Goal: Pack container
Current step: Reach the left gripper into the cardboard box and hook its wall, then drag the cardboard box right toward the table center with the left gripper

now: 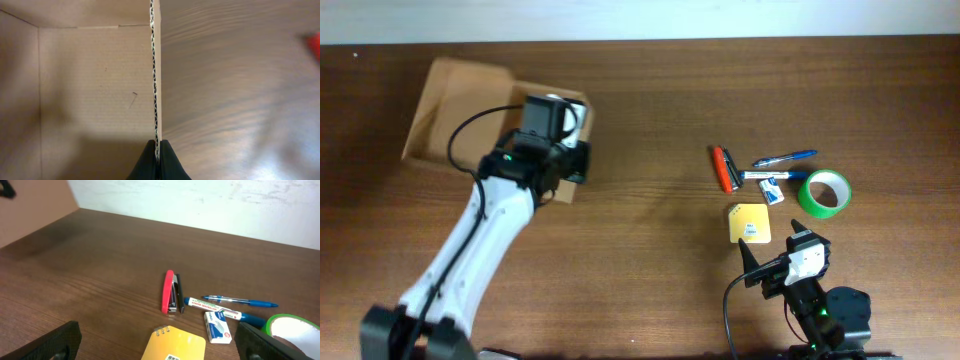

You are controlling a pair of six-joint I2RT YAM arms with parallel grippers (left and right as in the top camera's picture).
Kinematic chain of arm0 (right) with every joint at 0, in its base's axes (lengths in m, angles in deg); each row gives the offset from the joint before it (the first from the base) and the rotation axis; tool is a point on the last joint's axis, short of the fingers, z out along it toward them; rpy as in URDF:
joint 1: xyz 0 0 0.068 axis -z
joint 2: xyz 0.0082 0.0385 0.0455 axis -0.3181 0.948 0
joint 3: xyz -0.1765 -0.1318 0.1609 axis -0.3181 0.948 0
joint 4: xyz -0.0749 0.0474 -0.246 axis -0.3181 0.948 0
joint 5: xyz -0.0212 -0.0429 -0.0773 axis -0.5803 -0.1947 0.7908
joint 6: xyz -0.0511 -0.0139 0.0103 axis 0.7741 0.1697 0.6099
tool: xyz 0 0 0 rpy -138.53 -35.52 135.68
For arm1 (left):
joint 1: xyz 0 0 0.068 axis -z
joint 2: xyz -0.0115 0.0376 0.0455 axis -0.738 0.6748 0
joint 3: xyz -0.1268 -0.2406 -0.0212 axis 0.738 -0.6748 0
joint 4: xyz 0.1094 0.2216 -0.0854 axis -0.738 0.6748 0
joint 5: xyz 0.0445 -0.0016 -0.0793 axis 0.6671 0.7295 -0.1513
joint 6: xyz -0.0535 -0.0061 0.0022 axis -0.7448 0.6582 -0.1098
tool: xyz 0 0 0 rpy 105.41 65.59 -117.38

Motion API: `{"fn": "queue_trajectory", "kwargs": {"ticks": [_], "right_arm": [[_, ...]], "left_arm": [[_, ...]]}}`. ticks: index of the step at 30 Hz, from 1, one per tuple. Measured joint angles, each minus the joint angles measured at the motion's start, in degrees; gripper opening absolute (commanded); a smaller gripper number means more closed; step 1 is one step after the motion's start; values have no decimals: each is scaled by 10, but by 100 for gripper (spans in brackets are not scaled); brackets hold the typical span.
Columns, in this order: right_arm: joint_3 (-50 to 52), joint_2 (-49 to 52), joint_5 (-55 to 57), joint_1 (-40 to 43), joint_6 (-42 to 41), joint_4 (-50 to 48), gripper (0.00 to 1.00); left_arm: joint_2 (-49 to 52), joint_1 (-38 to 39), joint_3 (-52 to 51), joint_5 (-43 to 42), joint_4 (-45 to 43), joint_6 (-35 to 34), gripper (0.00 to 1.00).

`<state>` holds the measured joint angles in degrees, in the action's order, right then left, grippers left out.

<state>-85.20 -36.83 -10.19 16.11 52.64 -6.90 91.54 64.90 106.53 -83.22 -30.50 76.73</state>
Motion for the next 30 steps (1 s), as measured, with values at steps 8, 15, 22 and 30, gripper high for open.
{"fn": "queue_trajectory", "kwargs": {"ticks": [8, 15, 22, 30], "right_arm": [[0, 0, 0, 0, 0, 0, 99], [0, 0, 0, 0, 0, 0, 99], [0, 0, 0, 0, 0, 0, 99], [0, 0, 0, 0, 0, 0, 99]], "left_arm": [[-41, 145, 0, -15, 38, 163, 2], [-41, 233, 0, -38, 117, 336, 1], [-32, 234, 0, -87, 160, 424, 2], [35, 234, 0, -115, 160, 441, 1]]}}
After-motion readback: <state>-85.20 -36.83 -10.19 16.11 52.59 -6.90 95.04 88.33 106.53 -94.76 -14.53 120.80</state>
